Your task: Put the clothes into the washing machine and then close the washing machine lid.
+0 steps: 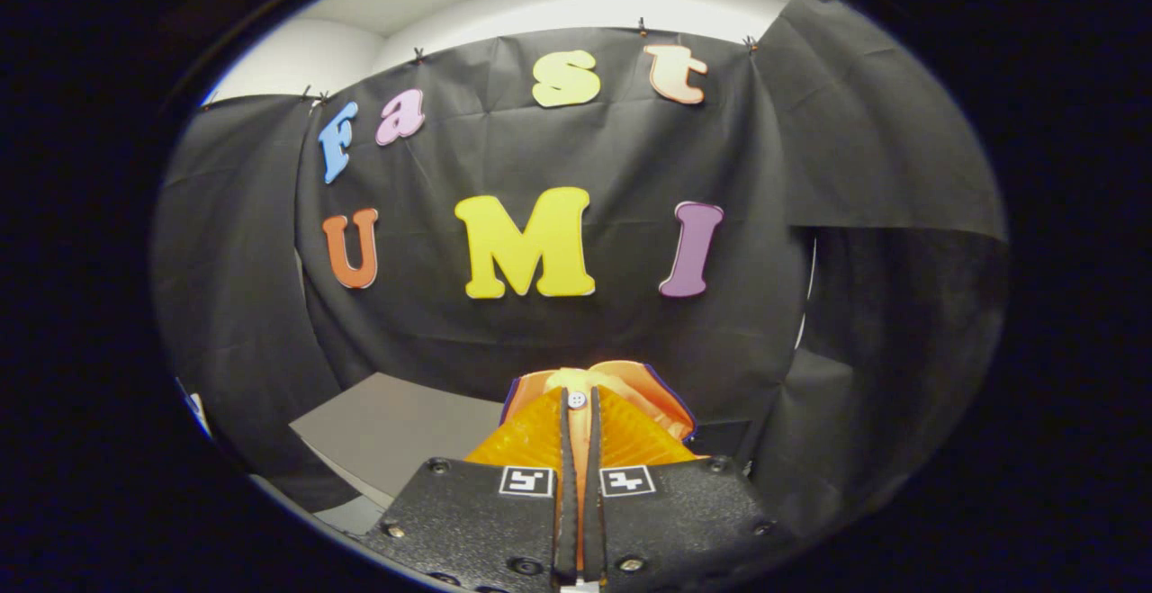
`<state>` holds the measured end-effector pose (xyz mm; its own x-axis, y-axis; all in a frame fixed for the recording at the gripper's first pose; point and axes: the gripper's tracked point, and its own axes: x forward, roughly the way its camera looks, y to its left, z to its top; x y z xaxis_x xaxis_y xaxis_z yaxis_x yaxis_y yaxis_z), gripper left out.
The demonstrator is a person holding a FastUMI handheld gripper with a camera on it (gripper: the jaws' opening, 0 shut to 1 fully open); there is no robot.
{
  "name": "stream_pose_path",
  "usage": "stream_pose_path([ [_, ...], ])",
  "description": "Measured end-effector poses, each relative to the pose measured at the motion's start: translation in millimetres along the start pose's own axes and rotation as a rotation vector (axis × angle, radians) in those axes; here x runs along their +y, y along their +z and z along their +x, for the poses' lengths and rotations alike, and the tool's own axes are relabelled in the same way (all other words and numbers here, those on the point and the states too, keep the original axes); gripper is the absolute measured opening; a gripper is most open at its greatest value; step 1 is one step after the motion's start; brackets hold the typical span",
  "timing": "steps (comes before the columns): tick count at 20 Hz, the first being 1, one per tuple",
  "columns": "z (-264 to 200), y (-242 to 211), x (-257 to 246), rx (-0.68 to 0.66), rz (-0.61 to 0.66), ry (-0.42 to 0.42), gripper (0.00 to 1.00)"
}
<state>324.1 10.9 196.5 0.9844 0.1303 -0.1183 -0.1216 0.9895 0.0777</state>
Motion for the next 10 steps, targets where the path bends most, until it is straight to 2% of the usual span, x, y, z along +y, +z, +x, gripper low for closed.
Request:
stream_pose_path([
  [4,32,-37,-21,0.067,0.015,0.024,0.06],
  [10,80,-118,-36,0.206,0.011,0.063,0.06],
])
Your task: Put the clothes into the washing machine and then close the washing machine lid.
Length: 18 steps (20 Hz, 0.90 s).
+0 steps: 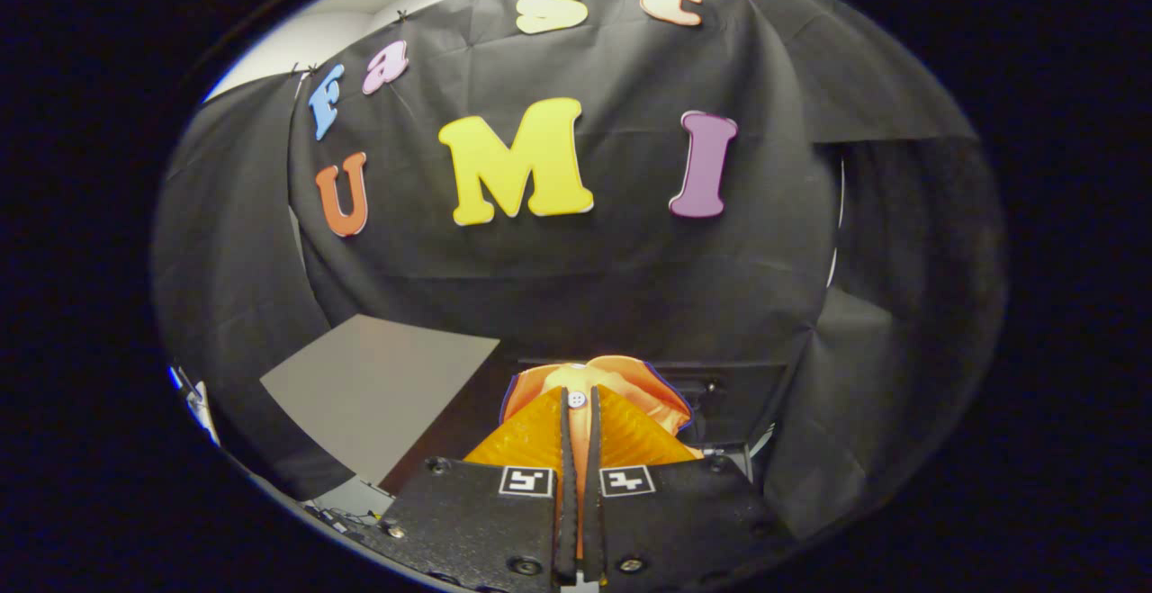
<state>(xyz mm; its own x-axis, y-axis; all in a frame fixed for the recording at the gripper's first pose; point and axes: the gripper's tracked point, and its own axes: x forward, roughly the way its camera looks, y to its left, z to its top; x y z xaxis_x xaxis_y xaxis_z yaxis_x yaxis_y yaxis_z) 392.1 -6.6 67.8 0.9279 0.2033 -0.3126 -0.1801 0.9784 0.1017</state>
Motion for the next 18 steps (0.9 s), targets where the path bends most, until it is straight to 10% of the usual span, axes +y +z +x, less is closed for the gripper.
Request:
stream_pose_path([
  [18,138,-187,-63,0.475,0.035,-0.105,0.06],
])
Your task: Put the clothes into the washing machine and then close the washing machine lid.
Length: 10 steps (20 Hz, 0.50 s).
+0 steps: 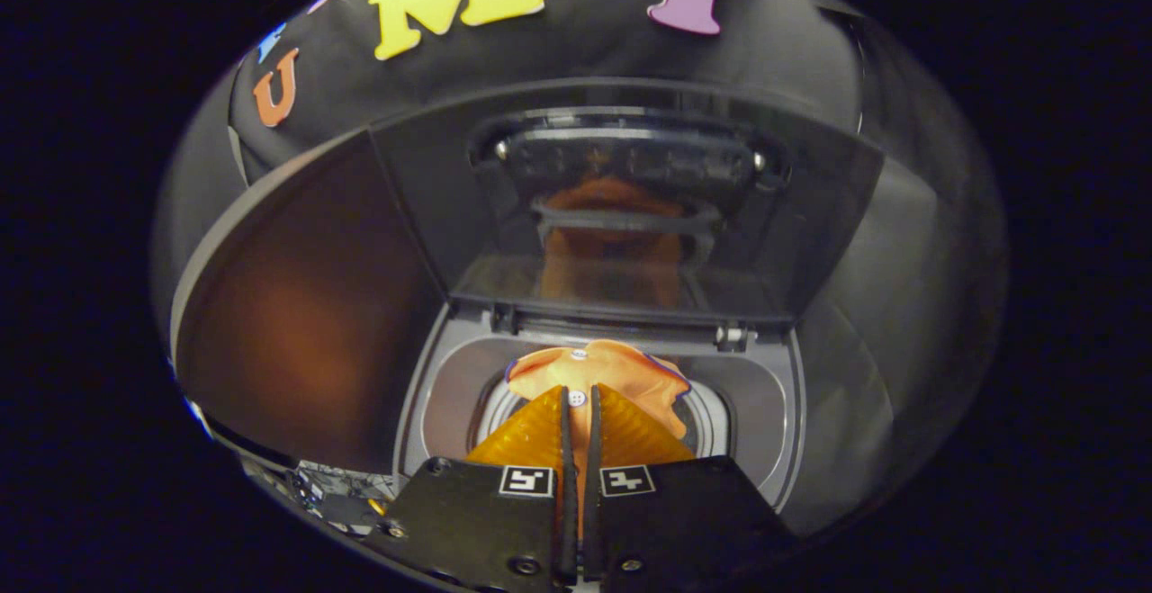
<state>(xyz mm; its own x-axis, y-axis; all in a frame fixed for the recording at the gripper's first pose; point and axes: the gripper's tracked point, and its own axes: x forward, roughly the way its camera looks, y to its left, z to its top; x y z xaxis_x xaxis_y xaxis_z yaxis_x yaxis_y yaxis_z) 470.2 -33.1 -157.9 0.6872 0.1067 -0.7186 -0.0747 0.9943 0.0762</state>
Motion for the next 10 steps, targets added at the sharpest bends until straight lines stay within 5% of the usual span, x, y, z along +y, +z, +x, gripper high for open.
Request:
stream_pose_path([
  [10,22,-26,-16,0.111,0.058,-0.073,0.12],
])
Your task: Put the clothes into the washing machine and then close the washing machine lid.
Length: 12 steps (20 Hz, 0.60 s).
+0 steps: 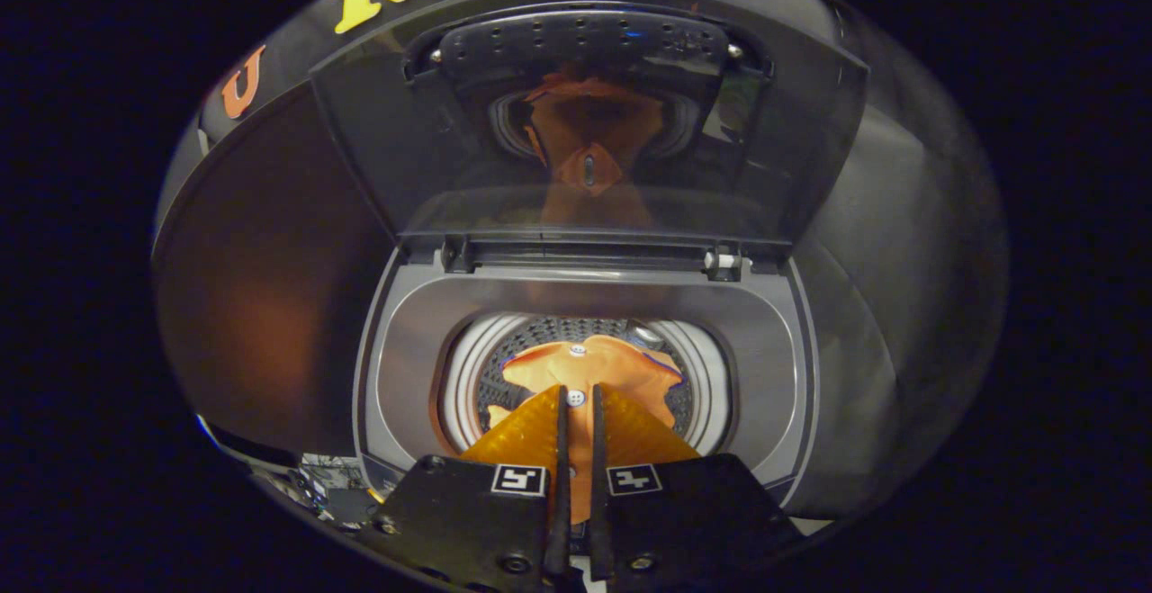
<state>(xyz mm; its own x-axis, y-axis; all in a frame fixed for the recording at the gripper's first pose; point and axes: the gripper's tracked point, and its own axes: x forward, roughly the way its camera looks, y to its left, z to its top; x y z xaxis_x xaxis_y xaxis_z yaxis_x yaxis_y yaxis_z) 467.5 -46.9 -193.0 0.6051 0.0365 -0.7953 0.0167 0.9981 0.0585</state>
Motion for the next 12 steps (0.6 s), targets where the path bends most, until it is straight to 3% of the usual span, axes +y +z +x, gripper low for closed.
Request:
stream_pose_path([
  [4,0,1,-1,-0.021,-0.007,0.002,0.20],
  [8,-4,5,-9,-0.071,-0.015,-0.033,0.91],
  [12,-12,4,-12,-0.091,-0.011,-0.045,0.91],
])
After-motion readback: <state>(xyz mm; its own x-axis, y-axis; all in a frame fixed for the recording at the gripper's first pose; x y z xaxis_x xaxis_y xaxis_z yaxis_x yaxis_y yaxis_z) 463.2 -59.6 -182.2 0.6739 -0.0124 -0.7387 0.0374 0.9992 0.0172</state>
